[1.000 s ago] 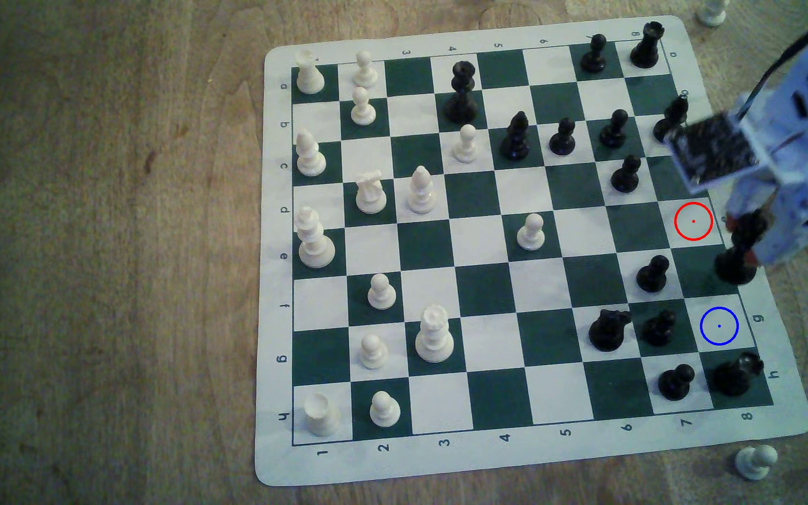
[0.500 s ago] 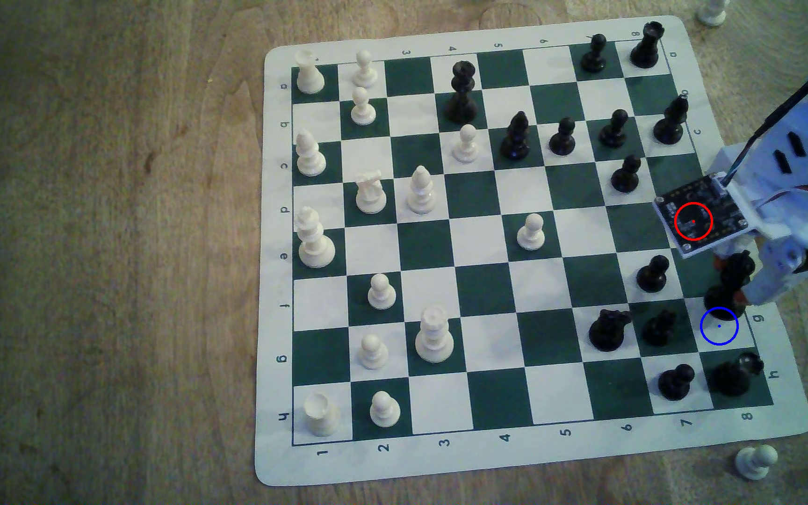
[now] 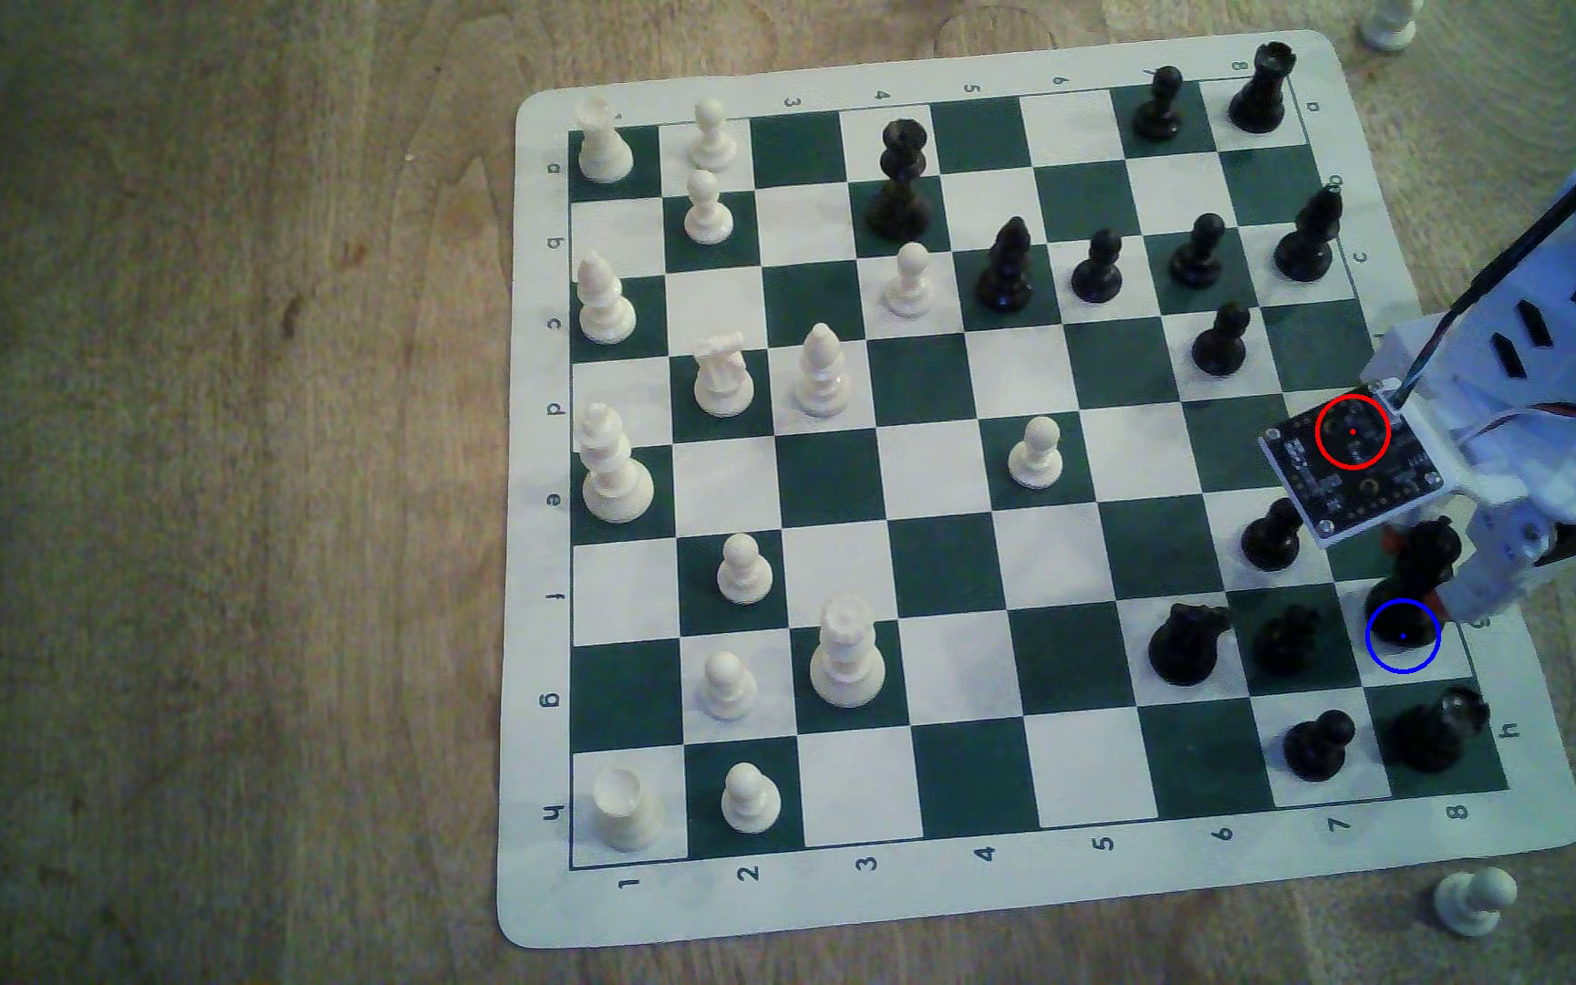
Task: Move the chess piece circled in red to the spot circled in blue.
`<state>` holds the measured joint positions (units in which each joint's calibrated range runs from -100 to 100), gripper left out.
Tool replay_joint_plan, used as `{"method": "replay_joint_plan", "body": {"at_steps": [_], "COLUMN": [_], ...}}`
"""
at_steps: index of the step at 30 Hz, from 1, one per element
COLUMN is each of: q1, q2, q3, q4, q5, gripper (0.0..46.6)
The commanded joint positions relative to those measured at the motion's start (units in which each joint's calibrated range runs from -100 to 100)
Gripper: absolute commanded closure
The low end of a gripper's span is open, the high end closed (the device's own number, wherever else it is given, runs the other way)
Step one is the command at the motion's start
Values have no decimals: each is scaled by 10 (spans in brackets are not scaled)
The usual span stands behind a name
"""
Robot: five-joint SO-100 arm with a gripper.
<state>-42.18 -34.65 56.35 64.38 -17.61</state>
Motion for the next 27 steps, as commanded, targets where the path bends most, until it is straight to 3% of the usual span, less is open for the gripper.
{"method": "replay_joint_plan", "body": {"at_steps": [1, 12, 14, 15, 17, 18, 20, 22, 27], "q1": [-6, -10, -10, -10, -9, -6, -3, 1, 19], "q2": [-5, -2, -2, -2, -2, -3, -6, -14, -35], "q3": [-8, 11, 16, 16, 16, 16, 16, 15, -17], "q4": [-1, -21, -25, -25, -26, -26, -26, -25, 14], "q5": [1, -4, -4, -4, -4, -4, -4, -4, 7], "gripper": [464, 464, 446, 423, 337, 260, 190, 149, 126]}}
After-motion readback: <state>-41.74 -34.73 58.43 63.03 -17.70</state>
